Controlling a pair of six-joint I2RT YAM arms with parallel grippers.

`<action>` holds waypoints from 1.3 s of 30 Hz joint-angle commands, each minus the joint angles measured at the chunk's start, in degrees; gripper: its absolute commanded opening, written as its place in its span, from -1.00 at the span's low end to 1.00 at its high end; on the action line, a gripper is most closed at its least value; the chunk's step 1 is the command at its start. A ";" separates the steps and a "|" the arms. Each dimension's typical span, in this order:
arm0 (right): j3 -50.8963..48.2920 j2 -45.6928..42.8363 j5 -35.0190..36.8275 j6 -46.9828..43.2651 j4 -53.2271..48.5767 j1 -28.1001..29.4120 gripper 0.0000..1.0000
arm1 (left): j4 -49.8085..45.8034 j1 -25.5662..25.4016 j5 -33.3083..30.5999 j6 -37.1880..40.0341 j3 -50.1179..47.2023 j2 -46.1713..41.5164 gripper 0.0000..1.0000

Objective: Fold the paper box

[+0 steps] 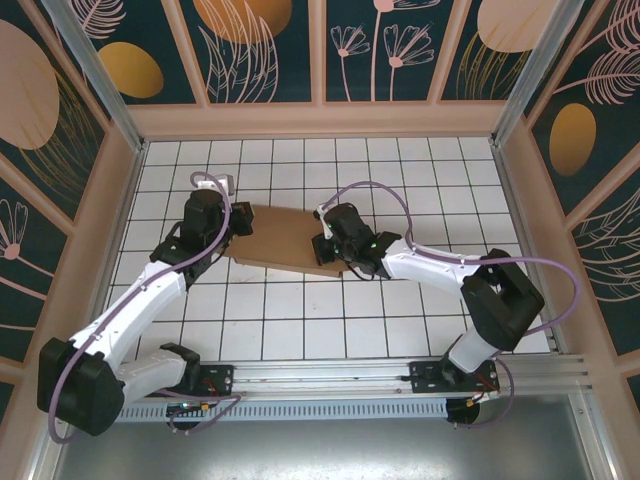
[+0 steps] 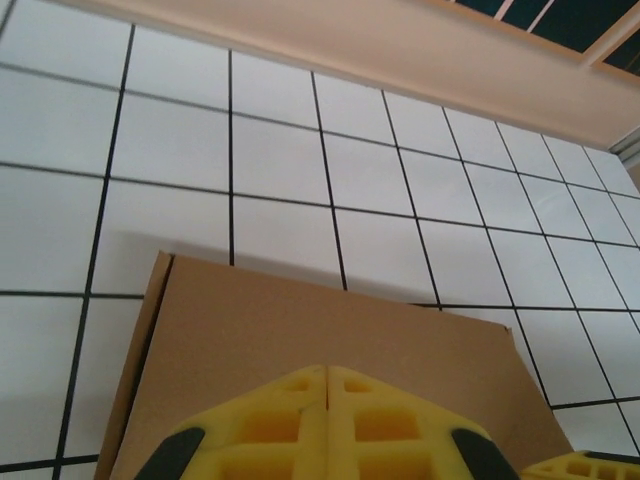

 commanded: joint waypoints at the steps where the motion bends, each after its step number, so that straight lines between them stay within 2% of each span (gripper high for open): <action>1: -3.33 1.38 3.33 -1.06 -0.70 -0.11 -1.00 | 4.75 0.51 7.72 -2.00 -2.50 3.96 -0.96; 7: -6.63 0.48 2.40 -0.40 1.22 -0.81 -1.00 | 10.13 0.63 7.87 -5.91 -7.17 11.06 -1.00; 12: -8.96 -1.00 1.54 1.59 2.66 -2.05 -1.00 | 15.01 0.66 6.43 -10.48 -12.18 13.71 -1.00; 19: -7.72 -4.72 3.50 6.19 -0.53 -4.74 -1.00 | 21.85 0.65 8.70 -16.40 -18.40 19.32 -1.00; 23: -5.70 -9.31 -3.31 7.57 -3.66 -9.18 -1.00 | 19.42 0.68 9.51 -15.69 -17.23 16.16 -1.00; 25: -5.74 -11.68 -4.91 8.14 -4.14 -11.12 -0.92 | 15.81 0.68 9.28 -13.91 -14.19 12.24 -0.99; 29: -4.69 -13.44 -3.92 9.59 -8.26 -14.72 -0.63 | 7.05 0.68 6.29 -8.62 -5.43 6.38 -0.68; 31: -4.58 -12.61 -4.47 9.71 -9.43 -15.85 -0.48 | 3.46 0.77 4.44 -5.34 -1.71 6.55 -0.54; 34: -4.61 -10.59 -4.10 9.96 -9.97 -16.24 -0.10 | 0.19 1.57 2.95 -2.23 1.35 9.20 -0.33; 39: -5.36 -7.16 -5.19 10.33 -8.87 -16.26 0.17 | -0.35 3.04 -0.95 -0.24 -0.13 12.70 -0.04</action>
